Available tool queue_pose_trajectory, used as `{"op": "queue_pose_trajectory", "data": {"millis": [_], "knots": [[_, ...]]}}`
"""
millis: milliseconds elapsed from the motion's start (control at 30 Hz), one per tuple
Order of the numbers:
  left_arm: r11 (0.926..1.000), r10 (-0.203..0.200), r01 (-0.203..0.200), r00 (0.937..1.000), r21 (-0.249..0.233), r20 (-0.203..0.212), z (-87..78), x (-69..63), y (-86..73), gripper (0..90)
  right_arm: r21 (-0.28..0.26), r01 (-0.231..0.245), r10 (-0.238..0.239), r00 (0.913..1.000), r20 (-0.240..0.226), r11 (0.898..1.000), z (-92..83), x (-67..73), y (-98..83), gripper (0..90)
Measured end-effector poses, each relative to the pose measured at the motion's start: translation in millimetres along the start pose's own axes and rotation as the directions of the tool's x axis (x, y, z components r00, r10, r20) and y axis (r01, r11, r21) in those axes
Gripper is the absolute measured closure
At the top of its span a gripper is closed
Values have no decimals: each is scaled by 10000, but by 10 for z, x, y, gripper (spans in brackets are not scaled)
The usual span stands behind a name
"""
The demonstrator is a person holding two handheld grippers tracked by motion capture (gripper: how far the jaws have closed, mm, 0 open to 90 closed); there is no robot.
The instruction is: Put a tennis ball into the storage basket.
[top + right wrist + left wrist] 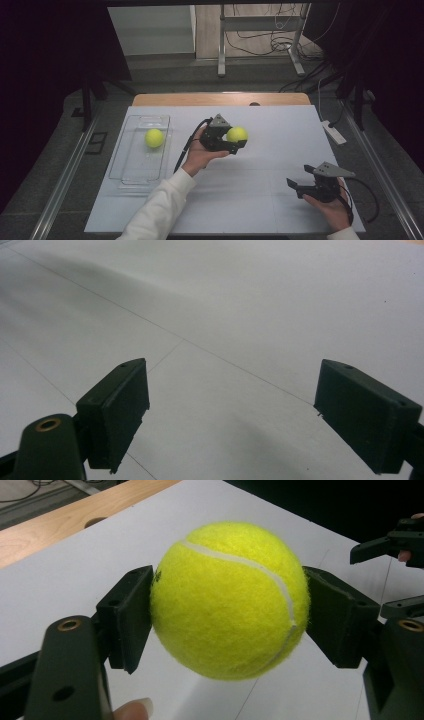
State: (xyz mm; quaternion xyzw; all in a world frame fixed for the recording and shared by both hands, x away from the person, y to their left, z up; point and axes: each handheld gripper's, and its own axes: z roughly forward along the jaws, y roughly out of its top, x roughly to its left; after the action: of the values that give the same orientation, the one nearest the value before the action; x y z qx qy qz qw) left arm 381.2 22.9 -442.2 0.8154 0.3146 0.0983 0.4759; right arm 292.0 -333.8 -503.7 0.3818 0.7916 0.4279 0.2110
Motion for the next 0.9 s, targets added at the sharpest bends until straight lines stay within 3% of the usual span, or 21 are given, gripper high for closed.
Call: {"op": "queue_pose_trajectory", "data": {"millis": [900], "knots": [[9995,-166,160,9996,-271,-243,-293,79,-107,267,-15,-61,61,10000,-32,10000,1,11,4,147]]}}
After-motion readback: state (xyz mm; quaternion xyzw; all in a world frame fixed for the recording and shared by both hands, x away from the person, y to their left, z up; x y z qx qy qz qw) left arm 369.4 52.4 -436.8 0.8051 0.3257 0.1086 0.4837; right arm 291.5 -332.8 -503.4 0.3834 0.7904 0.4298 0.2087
